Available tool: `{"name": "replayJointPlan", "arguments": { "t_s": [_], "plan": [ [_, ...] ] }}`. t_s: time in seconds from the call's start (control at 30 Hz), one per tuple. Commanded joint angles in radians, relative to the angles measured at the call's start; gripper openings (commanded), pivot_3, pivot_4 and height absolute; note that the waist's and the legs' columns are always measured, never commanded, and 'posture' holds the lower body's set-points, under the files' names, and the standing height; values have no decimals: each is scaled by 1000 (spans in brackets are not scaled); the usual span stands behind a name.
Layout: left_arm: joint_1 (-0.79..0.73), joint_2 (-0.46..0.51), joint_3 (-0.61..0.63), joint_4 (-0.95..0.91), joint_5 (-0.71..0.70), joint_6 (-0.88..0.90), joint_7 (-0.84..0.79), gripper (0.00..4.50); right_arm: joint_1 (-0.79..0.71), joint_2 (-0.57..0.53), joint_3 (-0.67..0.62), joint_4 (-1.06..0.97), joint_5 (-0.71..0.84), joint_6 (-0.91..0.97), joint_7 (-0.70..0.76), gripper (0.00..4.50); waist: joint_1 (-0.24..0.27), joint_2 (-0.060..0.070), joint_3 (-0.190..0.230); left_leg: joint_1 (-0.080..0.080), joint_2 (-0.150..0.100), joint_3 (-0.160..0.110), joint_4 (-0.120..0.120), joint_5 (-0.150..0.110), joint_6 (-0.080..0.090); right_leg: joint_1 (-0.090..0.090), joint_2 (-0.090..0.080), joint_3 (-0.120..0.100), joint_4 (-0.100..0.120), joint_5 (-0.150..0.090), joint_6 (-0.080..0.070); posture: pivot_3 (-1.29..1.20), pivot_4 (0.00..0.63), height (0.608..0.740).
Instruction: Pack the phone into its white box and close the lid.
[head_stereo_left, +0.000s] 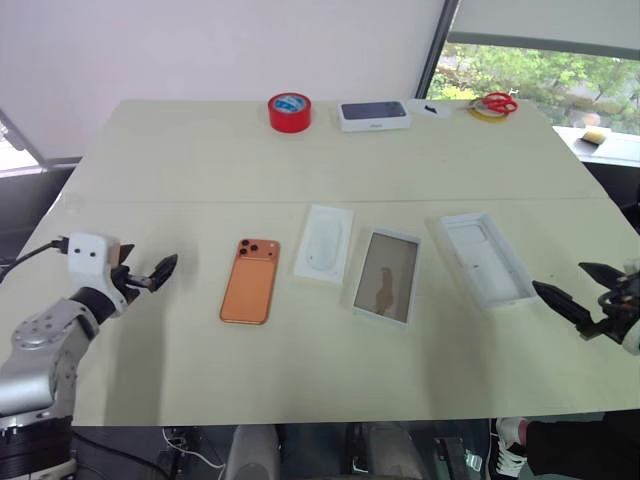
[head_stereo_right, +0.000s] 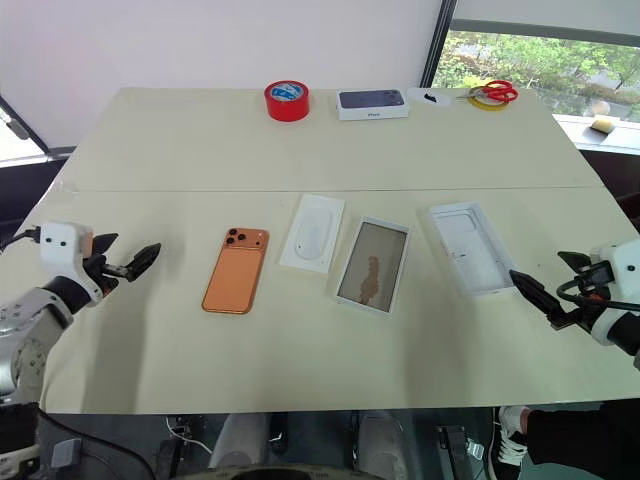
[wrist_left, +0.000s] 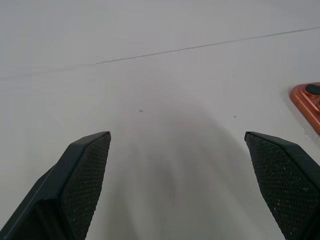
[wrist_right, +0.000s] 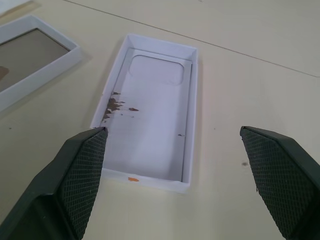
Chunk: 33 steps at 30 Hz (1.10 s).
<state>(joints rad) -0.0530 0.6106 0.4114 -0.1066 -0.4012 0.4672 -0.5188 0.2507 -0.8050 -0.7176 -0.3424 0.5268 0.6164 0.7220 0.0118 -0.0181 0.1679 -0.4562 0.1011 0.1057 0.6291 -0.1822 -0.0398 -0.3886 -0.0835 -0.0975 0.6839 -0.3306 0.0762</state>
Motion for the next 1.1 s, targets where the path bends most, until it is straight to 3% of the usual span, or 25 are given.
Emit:
{"name": "replayJointPlan", "arguments": {
  "t_s": [0.03, 0.33, 0.53, 0.7, 0.97, 1.1],
  "plan": [
    [-19, 11, 15, -41, -7, -9, 6, 4499, -18, -17, -52, 0, 17, -12, 8, 4427, 0, 0, 0, 0, 0, 0, 0, 0, 0, 0, 0, 0, 0, 0, 0, 0, 150, 730],
    [-22, -13, -19, -171, -31, 67, 51, 4499, -65, -23, -2, 57, -4, -45, 19, 4427, 0, 0, 0, 0, 0, 0, 0, 0, 0, 0, 0, 0, 0, 0, 0, 0, 150, 730],
    [-70, -82, -102, -297, -127, 179, 61, 4499, -140, -30, 71, -16, 20, -12, 6, 4427, 0, 0, 0, 0, 0, 0, 1, 0, 0, 1, 0, 0, 0, 0, 0, 0, 150, 730],
    [-155, -158, -275, -380, -214, 364, 95, 4499, -246, -34, 279, -155, 5, 25, -21, 4427, 0, 0, 0, 0, 0, 0, 1, 0, 0, 1, 0, 0, 1, 0, 0, 0, 150, 730],
    [-392, -337, -299, -243, -259, 726, 329, 4499, -373, -30, 514, -259, -33, 114, -81, 4427, 3, 0, 0, 0, -1, -1, 2, 0, 0, 1, 0, 0, 1, 0, 0, 0, 150, 730],
    [-508, -399, -279, -129, -251, 805, 369, 4499, -395, -10, 589, -282, -37, 137, -90, 4427, 2, -1, 0, 0, -1, -1, 2, 0, 0, 1, 1, 0, 1, 0, 0, 0, 150, 730]
  ]
}}
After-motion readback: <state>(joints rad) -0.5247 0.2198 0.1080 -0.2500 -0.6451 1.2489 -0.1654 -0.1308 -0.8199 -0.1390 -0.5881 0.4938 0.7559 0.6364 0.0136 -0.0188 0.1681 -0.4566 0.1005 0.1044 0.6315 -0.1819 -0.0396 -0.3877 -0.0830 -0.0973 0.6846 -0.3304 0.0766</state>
